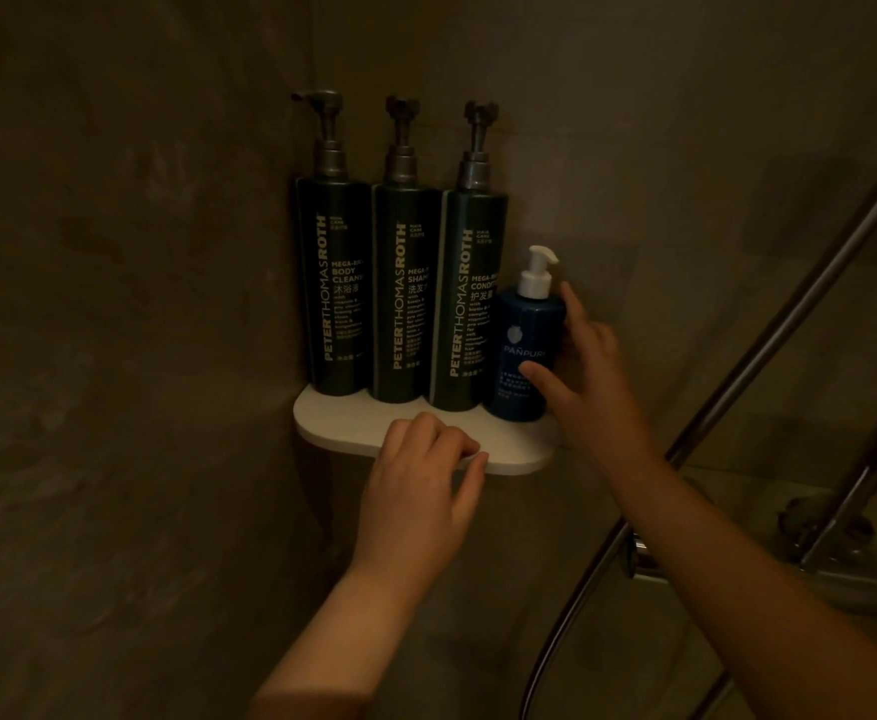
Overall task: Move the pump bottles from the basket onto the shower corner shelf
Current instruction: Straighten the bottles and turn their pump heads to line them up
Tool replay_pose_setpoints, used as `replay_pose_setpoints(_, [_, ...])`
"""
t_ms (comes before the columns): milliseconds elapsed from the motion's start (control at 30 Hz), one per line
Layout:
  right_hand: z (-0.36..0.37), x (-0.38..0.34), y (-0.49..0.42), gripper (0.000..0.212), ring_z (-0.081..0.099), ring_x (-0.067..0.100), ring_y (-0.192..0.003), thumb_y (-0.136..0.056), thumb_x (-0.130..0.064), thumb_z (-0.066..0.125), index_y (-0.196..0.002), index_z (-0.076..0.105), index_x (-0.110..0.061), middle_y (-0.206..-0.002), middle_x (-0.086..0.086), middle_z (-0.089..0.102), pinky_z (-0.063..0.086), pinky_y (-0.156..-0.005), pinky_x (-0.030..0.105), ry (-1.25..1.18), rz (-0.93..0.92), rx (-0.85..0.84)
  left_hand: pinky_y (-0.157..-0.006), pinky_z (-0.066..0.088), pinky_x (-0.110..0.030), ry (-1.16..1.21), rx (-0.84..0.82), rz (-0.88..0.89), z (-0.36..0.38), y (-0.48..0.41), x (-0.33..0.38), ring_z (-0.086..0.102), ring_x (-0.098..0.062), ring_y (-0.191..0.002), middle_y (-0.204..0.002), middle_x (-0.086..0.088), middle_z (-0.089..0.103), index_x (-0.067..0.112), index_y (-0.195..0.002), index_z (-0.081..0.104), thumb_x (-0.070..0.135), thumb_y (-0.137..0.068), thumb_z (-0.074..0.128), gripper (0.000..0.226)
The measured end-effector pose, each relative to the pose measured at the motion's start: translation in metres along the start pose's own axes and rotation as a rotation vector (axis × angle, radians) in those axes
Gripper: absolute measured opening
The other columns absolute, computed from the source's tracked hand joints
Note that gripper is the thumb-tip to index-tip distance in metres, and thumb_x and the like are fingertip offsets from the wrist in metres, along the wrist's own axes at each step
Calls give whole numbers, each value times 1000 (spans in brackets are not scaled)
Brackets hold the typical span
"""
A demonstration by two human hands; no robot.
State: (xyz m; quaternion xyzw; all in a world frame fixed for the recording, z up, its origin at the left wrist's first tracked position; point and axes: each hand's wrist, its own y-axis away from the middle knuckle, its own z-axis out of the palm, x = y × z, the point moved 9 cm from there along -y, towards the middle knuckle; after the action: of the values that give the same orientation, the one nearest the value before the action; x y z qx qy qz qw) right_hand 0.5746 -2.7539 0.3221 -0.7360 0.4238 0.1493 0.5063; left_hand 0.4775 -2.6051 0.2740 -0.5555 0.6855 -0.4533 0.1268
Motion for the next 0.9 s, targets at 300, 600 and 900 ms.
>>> replay_pose_setpoints(300, [-3, 4, 45, 70, 36, 3, -123, -86, -29, 64, -143, 24, -28, -139, -5, 34, 37, -99, 24, 51, 60, 121, -68, 36, -18, -18, -26, -7, 0, 4, -2, 40, -5, -88, -90, 7, 50, 19, -101, 64, 29, -85, 57, 20])
replay_pose_setpoints(600, [9, -18, 107, 23, 47, 10, -109, -90, -20, 57, -113, 59, -18, -113, 0, 54, 32, -90, 13, 369, -255, -26, -74, 36, -19, -23, -63, 4, -3, 11, 1, 42, -8, -93, -95, 5, 52, 18, -110, 63, 26, -87, 59, 26])
replay_pose_setpoints(900, [11, -22, 114, 33, 47, 13, -108, -88, -22, 56, -121, 52, -19, -119, 0, 51, 34, -82, 16, 518, -250, -148, -83, 34, -19, -70, -128, -39, 2, 18, 10, 41, -10, -107, -109, 4, 51, 19, -124, 55, 30, -89, 57, 37])
